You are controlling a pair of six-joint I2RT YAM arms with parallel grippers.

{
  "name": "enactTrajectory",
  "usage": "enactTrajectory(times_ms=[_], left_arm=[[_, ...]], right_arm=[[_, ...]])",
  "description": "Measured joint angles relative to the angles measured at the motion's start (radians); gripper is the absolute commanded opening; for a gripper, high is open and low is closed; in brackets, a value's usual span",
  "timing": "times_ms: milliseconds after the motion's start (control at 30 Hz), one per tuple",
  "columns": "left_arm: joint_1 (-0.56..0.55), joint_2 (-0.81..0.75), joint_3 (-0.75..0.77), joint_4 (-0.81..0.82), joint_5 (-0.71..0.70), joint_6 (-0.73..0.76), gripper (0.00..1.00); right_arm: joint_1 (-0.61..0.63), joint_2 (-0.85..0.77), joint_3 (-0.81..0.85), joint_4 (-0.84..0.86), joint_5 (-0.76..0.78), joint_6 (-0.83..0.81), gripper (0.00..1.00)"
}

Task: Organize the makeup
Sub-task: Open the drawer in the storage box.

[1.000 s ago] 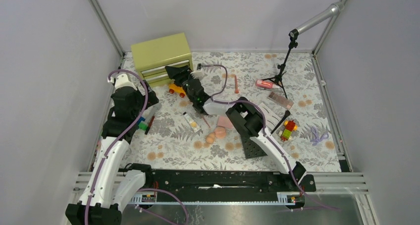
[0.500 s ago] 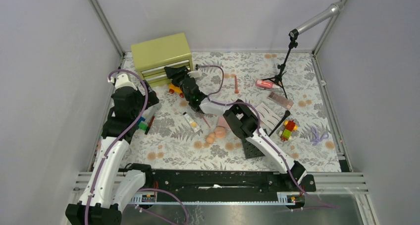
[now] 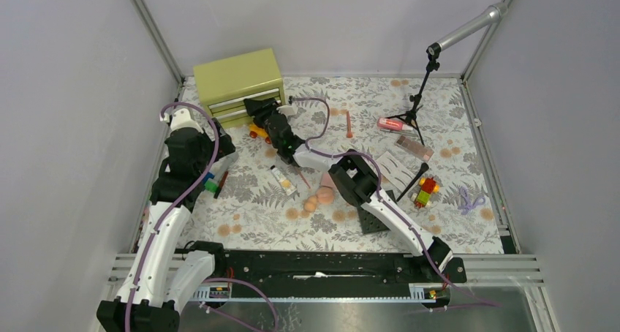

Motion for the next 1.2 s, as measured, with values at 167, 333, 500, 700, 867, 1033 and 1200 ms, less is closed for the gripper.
enactTrajectory(times_ms=[167, 333, 500, 700, 867, 1033, 1200], left_arm=[[0.000, 0.000, 0.000, 0.000, 0.002, 0.002, 0.99], [0.000, 0.000, 0.000, 0.000, 0.005, 0.002, 0.99], [0.000, 0.000, 0.000, 0.000, 0.012, 0.002, 0.99], [0.000, 0.000, 0.000, 0.000, 0.019, 0.003, 0.99], [0.000, 0.000, 0.000, 0.000, 0.022, 0.006, 0.99], [0.000, 0.000, 0.000, 0.000, 0.023, 0.008, 0.99], [0.000, 0.000, 0.000, 0.000, 0.026, 0.009, 0.99]], right_arm=[[-0.007, 0.011, 0.025, 0.004, 0.002, 0.010, 0.56], [-0.012, 0.027, 0.051, 0.008, 0.001, 0.016, 0.56], [-0.013, 0.031, 0.051, 0.010, 0.002, 0.023, 0.56], [-0.012, 0.054, 0.086, 0.014, 0.018, 0.045, 0.53], [-0.012, 0.066, 0.099, 0.027, 0.022, 0.064, 0.50], [-0.012, 0.072, 0.115, 0.032, 0.022, 0.072, 0.34], [-0.010, 0.080, 0.140, 0.034, 0.023, 0.089, 0.13]])
